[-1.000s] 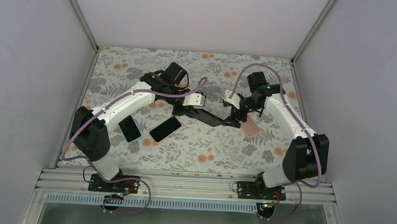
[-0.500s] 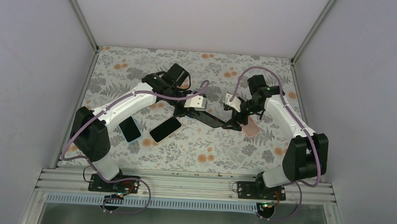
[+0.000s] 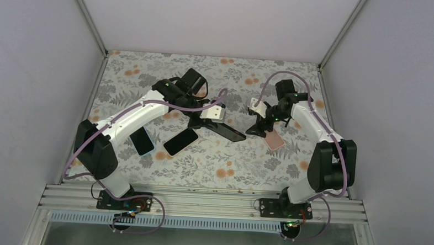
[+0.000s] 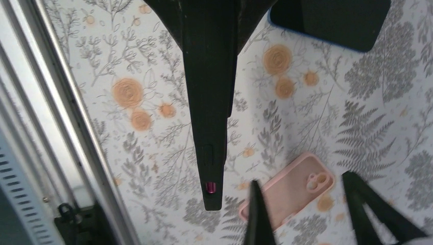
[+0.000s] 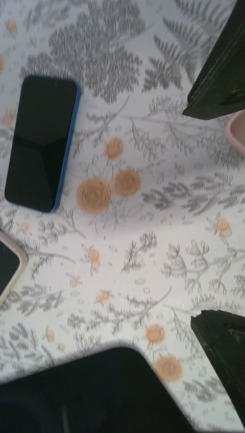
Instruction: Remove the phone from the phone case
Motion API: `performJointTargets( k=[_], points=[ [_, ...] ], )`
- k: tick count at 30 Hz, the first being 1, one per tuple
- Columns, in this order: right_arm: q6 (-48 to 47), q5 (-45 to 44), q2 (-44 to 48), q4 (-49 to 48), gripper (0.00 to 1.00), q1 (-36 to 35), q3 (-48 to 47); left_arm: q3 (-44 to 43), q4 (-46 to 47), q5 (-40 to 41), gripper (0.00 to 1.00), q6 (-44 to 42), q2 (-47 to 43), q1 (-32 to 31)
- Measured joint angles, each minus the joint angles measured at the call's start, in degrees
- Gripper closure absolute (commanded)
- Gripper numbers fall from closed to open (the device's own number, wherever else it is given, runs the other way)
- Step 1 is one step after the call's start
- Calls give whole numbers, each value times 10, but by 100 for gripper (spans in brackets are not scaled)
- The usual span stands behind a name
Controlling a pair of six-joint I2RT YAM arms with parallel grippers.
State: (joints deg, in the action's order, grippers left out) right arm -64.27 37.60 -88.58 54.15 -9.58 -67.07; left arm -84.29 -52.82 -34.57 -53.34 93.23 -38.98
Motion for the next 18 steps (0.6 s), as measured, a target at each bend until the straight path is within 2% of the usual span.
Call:
performJointTargets(
  k=[6,12,18],
  points=[
    [5,-4,0,-42,8,10,-1,-23,-32,-20,98,-7,-1,-20],
    [-2,-22,3,-38,8,11,0,-23,-35,-11,98,-8,-1,-25],
    [-21,-71,53,-1,8,11,67,-23,-27,16,98,-11,-1,-24]
  ],
)
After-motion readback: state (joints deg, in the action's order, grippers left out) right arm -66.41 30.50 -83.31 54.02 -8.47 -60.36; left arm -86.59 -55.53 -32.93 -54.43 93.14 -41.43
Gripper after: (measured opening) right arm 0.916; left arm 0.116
